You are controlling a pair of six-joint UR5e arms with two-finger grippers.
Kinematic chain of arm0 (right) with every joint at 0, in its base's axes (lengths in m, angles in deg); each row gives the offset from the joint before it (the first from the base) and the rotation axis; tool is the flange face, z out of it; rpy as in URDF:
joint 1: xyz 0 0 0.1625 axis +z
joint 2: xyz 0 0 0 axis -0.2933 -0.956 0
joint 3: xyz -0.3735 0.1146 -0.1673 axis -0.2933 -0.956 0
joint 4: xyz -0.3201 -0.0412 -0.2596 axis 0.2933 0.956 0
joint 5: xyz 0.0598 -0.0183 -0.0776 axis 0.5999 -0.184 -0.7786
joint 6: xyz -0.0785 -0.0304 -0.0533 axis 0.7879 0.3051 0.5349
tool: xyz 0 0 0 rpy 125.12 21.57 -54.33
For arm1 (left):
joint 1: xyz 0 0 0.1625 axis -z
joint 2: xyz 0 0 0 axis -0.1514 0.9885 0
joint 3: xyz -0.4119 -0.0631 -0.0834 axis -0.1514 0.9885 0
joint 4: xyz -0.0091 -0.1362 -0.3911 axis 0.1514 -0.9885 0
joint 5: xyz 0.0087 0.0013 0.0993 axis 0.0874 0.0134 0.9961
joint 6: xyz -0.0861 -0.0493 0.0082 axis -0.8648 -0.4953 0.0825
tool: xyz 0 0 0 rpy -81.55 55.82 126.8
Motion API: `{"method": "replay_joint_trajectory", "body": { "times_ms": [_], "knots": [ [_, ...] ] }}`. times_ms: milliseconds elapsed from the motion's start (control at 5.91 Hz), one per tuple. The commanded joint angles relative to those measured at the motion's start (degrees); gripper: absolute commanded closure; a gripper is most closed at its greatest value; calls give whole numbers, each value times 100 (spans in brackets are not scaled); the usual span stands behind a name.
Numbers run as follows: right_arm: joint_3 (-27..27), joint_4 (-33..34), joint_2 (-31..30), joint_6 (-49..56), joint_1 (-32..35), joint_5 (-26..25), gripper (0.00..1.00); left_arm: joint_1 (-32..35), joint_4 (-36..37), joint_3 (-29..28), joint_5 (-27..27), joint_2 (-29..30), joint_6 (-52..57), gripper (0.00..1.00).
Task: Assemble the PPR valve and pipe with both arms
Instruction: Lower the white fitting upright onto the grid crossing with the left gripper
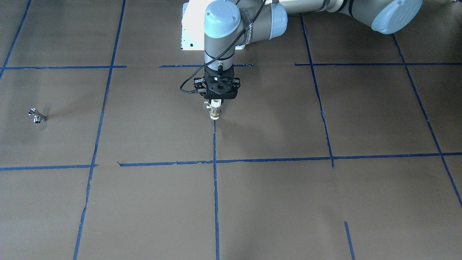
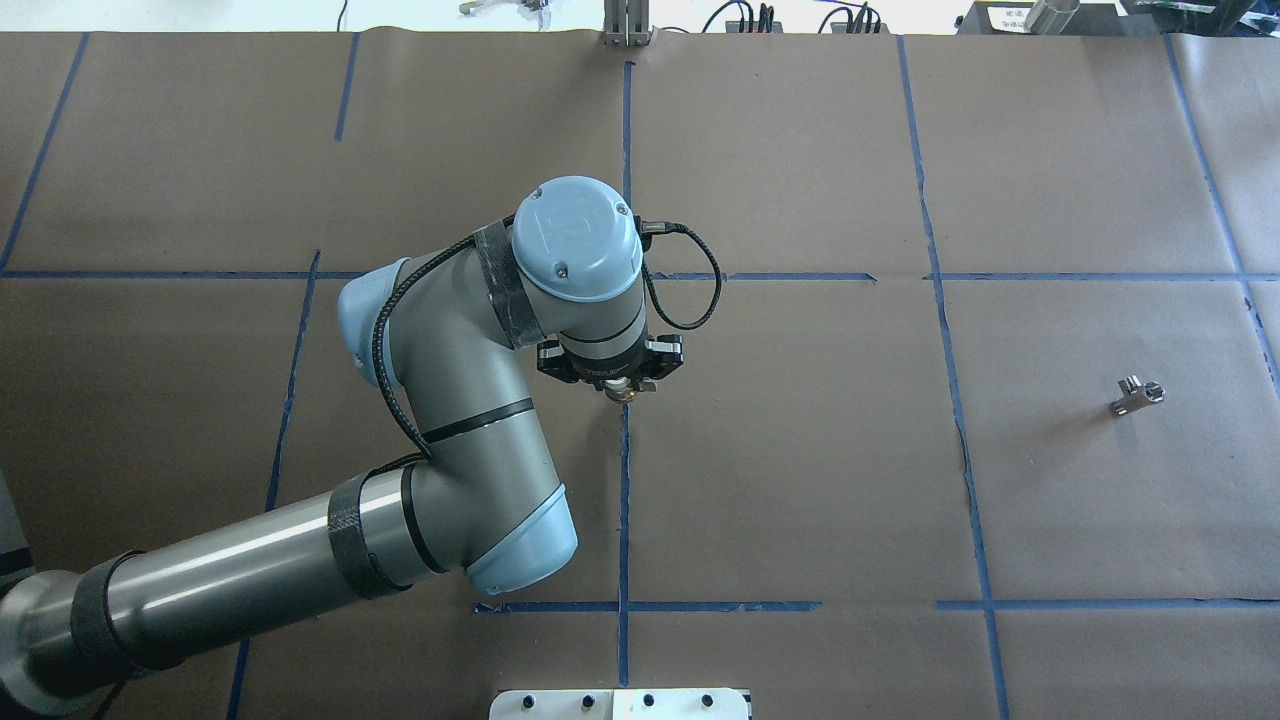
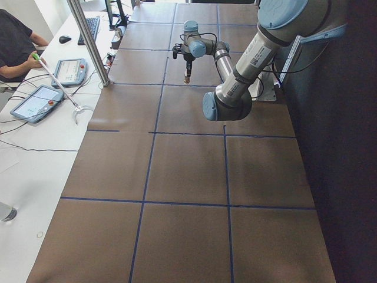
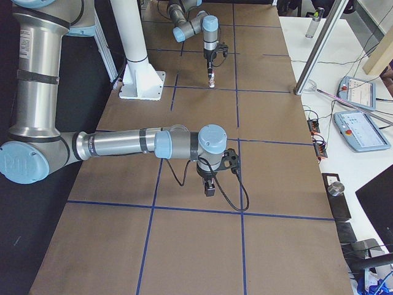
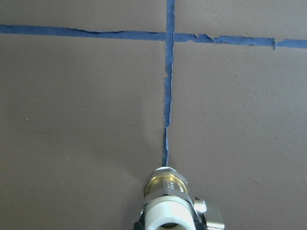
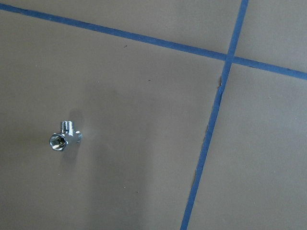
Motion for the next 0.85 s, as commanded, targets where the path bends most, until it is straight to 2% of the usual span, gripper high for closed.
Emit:
{"method": "replay_joint_trajectory", "body": {
  "times_ms": [0,338,508,677],
  "knots": [
    [0,0,0,0,-13,0,0,-2,-144,-132,2,1,2,98],
    [0,0,0,-9,-13,0,0,-11,-154,-150,2,-8,2,92],
    [0,0,0,-9,-13,0,0,-19,-154,-158,2,-16,2,80],
    [0,0,0,-9,-13,0,0,-46,-154,-158,2,-8,2,78]
  ]
}}
